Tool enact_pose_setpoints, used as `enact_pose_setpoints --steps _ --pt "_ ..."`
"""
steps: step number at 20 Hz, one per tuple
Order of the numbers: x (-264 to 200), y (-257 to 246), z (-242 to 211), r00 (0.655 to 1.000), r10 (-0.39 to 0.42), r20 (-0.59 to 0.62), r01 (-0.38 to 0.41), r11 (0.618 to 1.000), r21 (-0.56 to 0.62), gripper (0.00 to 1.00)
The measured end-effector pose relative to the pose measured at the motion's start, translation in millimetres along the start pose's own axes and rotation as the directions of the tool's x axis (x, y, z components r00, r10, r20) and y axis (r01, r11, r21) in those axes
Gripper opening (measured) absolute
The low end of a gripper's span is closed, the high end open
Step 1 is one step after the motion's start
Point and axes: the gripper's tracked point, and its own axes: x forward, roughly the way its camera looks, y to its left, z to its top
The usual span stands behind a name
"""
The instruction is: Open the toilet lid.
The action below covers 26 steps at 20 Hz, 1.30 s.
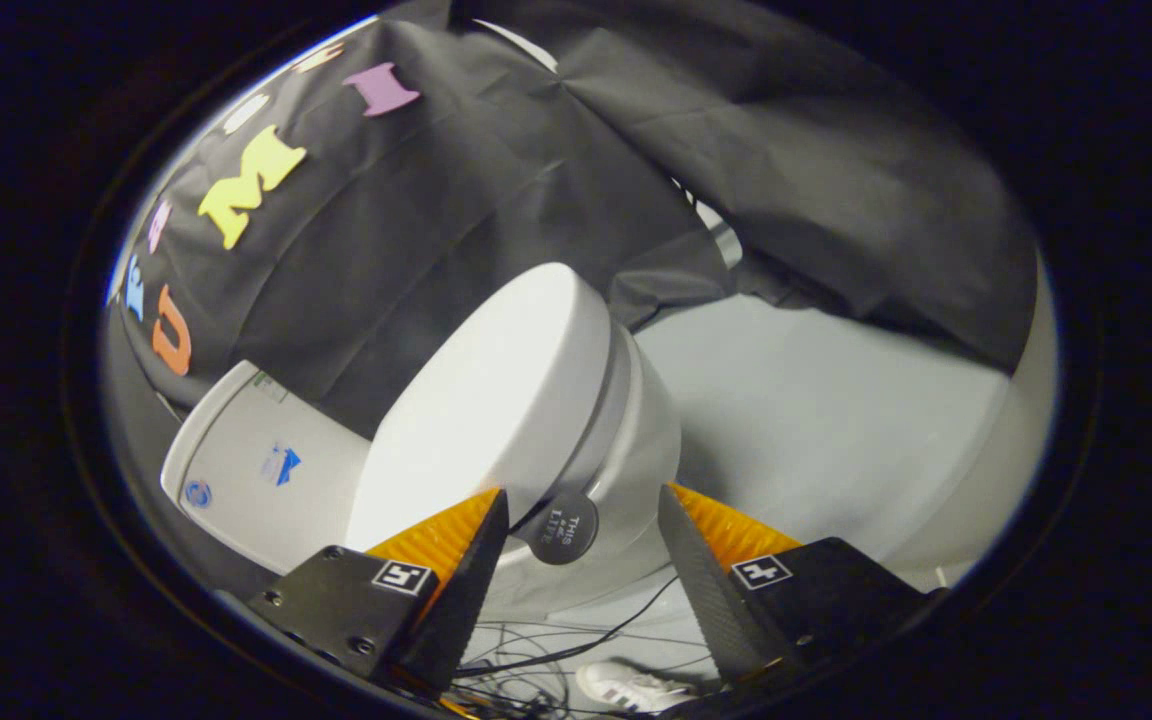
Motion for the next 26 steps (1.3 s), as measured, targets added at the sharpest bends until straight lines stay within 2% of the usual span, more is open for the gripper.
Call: enact_pose_setpoints --steps 6,10,12,17,19,21,24,26 --pt "16 10 -12 0.996 0.062 -0.069 -0.056 0.995 0.083 0.74" --pt "15 16 -13 0.989 0.127 -0.079 -0.115 0.982 0.15 0.51" --pt "20 13 -14 0.987 0.135 -0.085 -0.119 0.978 0.171 0.4" --pt "10 11 -6 0.974 0.212 -0.076 -0.177 0.93 0.321 0.17" --pt "10 12 -7 0.977 0.202 -0.075 -0.17 0.937 0.306 0.07" --pt "10 12 -7 0.979 0.188 -0.078 -0.155 0.939 0.308 0.06" --pt "7 14 -6 0.975 0.187 -0.121 -0.128 0.915 0.382 0.07" --pt "6 13 -11 0.972 0.177 -0.152 -0.105 0.913 0.395 0.06"
